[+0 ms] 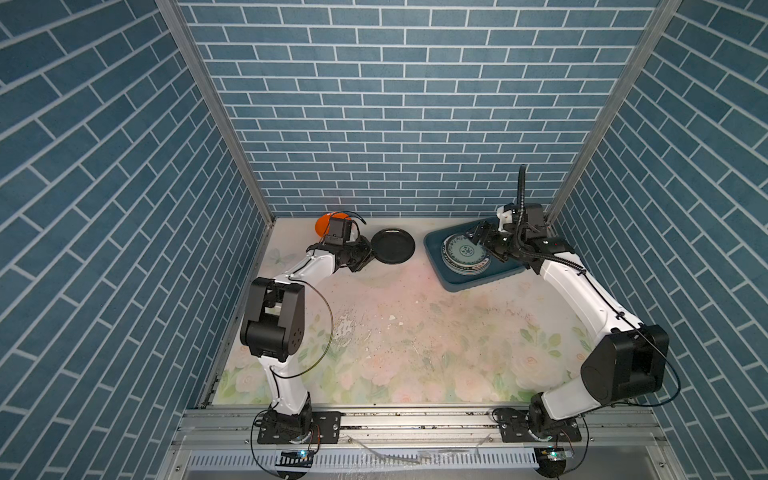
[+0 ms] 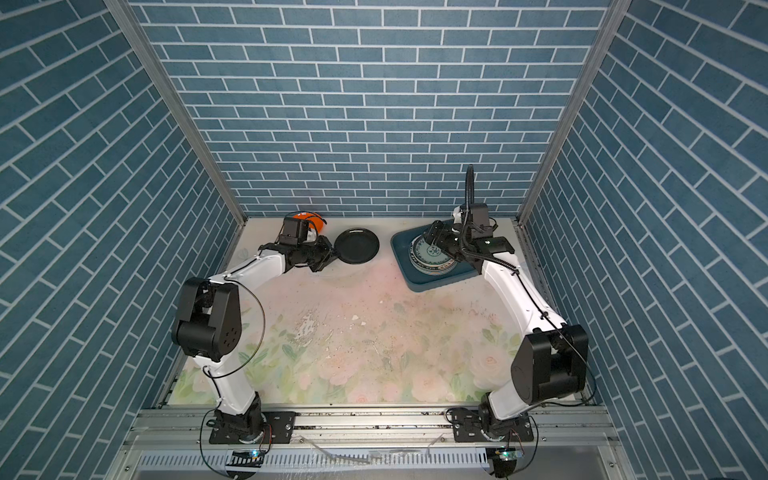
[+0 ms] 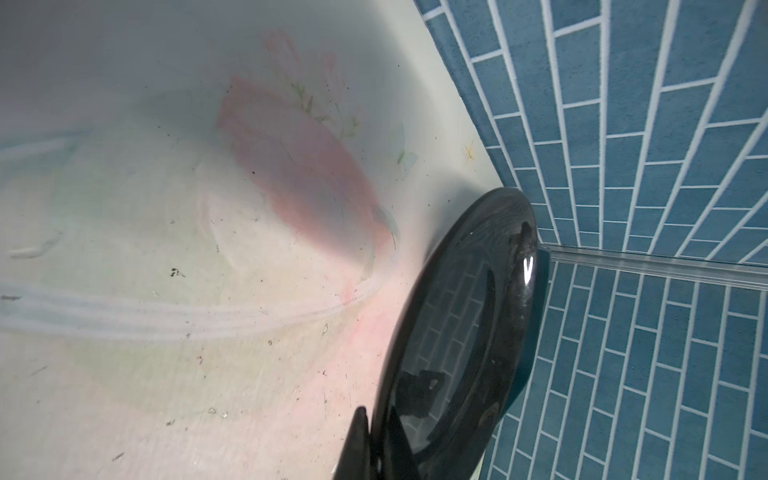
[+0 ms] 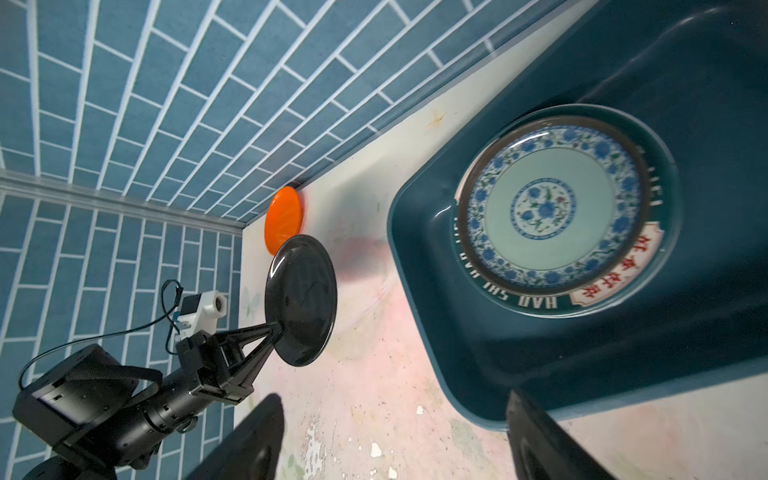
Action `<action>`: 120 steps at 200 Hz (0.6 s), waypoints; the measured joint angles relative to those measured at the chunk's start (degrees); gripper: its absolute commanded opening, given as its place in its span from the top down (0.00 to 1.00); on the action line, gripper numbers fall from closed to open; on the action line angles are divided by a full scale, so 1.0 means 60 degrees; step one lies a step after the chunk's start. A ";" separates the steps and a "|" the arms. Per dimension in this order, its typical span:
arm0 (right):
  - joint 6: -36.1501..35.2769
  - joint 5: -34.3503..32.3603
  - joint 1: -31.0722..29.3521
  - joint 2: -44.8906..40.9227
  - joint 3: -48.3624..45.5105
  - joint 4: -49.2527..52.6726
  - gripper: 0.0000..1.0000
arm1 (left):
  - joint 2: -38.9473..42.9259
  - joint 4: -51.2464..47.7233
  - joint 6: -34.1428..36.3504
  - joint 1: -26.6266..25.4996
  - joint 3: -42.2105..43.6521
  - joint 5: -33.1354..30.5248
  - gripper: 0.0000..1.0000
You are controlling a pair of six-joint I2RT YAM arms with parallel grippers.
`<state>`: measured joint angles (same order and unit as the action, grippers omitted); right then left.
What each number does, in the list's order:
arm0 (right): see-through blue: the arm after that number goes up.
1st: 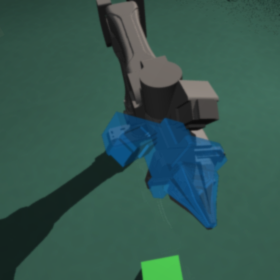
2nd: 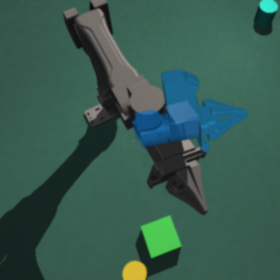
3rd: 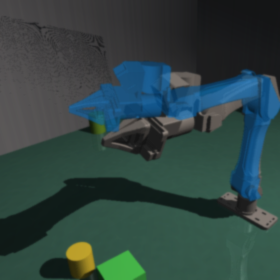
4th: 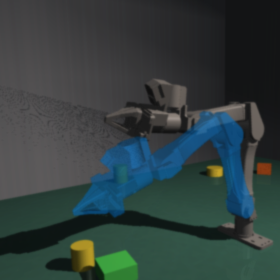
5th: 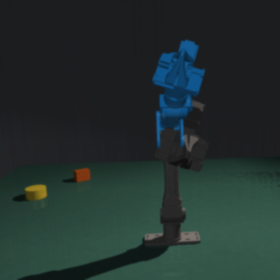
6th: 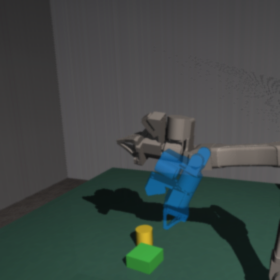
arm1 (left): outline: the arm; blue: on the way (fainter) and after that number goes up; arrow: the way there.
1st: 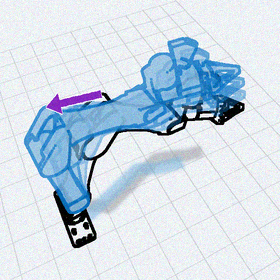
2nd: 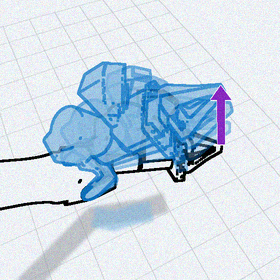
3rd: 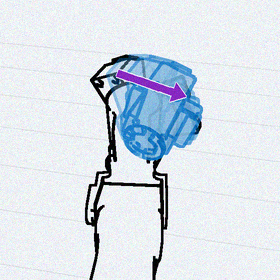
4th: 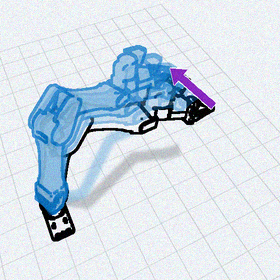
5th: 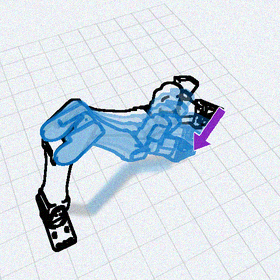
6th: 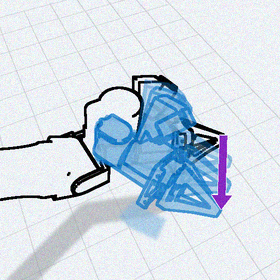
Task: Place the plates into the plastic bin on the countertop
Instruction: 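Lift the black plate upright with the left gripper while the right moves toward it, then hand the black plate from the left gripper to the right gripper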
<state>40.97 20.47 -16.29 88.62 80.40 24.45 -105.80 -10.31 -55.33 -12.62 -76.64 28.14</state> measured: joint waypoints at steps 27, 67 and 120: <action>-0.0062 0.0313 -0.0295 0.0379 0.0317 -0.0186 0.21 | 0.0353 -0.0080 0.0004 0.0000 0.0011 0.0007 0.96; -0.0087 0.0710 -0.0743 0.1155 0.0976 -0.0346 0.26 | 0.0725 -0.0182 0.0007 -0.0076 0.0011 0.0102 0.96; -0.0106 0.1129 -0.1246 0.1945 0.1563 -0.0408 0.28 | 0.0758 -0.0448 0.0004 -0.0310 -0.0259 0.0372 0.96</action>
<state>40.34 27.24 -23.77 100.29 89.78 22.00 -101.25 -12.99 -55.31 -14.48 -78.19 30.37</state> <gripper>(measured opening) 0.728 0.081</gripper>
